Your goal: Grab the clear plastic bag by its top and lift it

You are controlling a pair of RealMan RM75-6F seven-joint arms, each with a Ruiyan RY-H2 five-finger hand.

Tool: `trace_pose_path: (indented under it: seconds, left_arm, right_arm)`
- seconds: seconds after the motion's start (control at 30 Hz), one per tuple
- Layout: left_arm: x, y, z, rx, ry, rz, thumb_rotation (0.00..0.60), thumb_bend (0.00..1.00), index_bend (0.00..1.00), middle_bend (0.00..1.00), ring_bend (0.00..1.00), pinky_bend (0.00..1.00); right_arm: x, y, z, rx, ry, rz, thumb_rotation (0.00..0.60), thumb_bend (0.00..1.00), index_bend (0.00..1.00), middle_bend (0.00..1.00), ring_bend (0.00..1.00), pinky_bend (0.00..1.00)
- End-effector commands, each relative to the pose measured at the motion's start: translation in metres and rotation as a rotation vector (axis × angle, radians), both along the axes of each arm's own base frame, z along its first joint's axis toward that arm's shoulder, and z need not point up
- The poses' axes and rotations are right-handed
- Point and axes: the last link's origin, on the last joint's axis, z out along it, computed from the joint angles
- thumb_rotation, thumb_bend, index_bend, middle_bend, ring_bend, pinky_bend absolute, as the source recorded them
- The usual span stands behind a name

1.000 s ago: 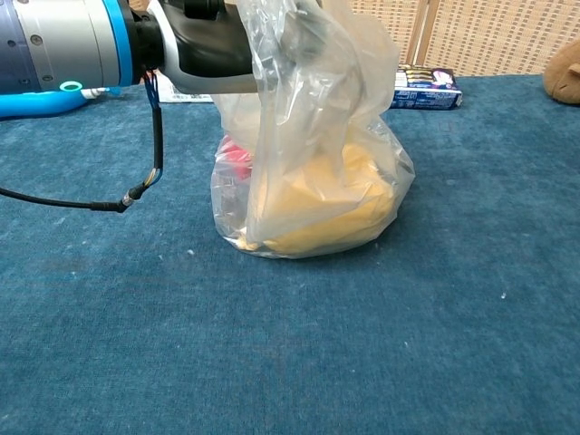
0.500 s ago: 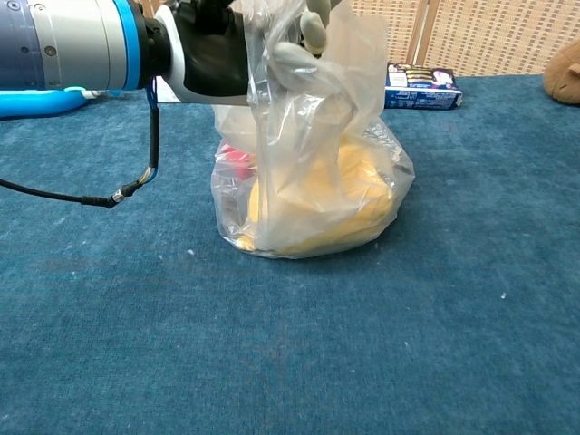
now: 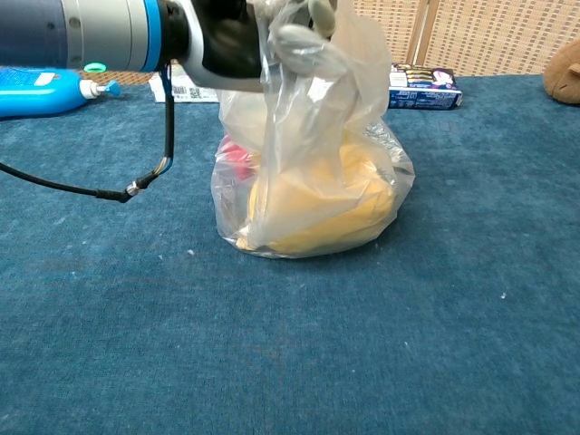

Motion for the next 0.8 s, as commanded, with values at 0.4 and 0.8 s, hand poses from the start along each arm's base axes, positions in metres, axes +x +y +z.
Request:
trace_pose_path:
  seconds: [0.4, 0.8]
  left_arm:
    - [0.028, 0.004, 0.024, 0.052, -0.059, -0.038, 0.524, 0.73, 0.37, 0.65, 0.67, 0.82]
    - [0.059, 0.010, 0.058, 0.145, -0.079, -0.097, 0.534, 0.71, 0.37, 0.66, 0.67, 0.82]
  right_arm:
    - [-0.005, 0.001, -0.001, 0.005, -0.012, -0.010, 0.600, 0.29, 0.44, 0.46, 0.49, 0.35]
    - [-0.008, 0.001, -0.002, 0.008, -0.020, -0.018, 0.600, 0.29, 0.44, 0.46, 0.49, 0.35]
